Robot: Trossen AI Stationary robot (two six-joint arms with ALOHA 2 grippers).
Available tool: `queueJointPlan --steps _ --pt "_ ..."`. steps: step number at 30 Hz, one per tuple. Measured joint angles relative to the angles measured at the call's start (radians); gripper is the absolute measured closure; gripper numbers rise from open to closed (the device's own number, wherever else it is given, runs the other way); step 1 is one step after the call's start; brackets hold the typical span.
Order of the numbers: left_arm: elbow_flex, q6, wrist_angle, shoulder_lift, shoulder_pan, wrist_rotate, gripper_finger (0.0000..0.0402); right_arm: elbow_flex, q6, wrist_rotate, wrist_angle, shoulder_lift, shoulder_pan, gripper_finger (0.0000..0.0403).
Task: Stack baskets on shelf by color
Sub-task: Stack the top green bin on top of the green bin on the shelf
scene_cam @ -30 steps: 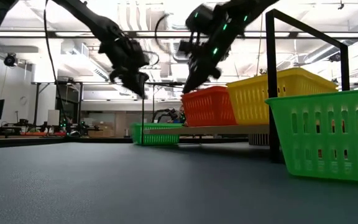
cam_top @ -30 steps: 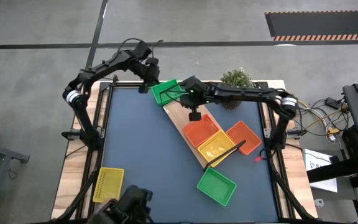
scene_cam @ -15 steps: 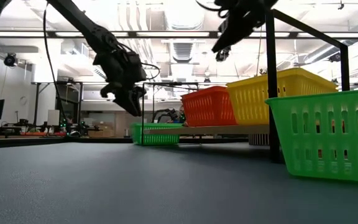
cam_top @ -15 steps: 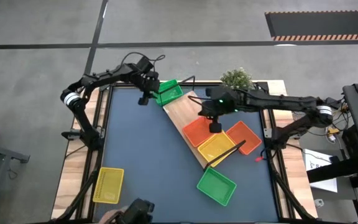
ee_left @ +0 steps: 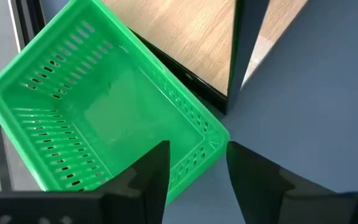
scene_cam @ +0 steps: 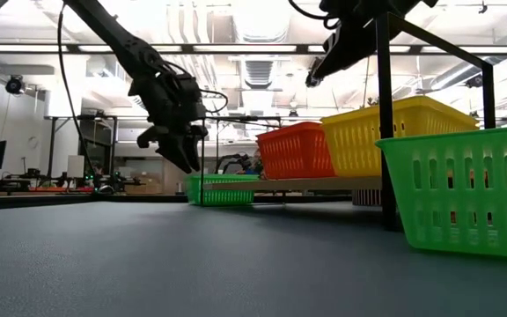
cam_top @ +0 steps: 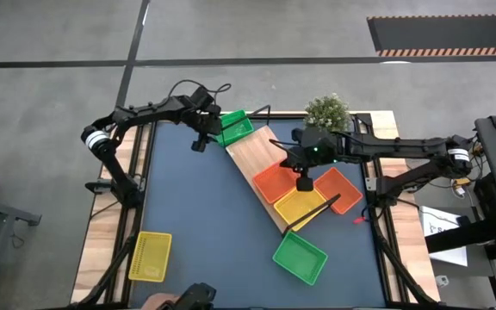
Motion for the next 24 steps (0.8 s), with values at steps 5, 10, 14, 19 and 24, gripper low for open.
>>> queueJointPlan --steps 5,10,14,19,24 --pt "-0.003 -0.002 0.001 0.002 -0.001 0.004 0.0258 -0.005 0.001 0.000 0.001 0.000 0.005 0.0394" --pt "-0.013 0.000 -0.033 0.005 -0.003 -0.008 0.0258 -0.005 0.001 0.000 0.001 0.000 0.011 0.0394" --pt "-0.013 0.001 -0.027 0.005 -0.006 -0.006 0.0258 -0.005 0.005 0.000 0.001 0.000 0.011 0.0394" --pt "-0.034 0.004 0.010 0.018 -0.007 -0.004 0.0259 -0.005 0.003 0.000 0.004 0.000 0.011 0.0394" --pt "-0.054 0.036 0.016 0.026 -0.014 -0.028 0.0287 -0.005 0.004 0.000 0.004 0.000 0.011 0.0394"
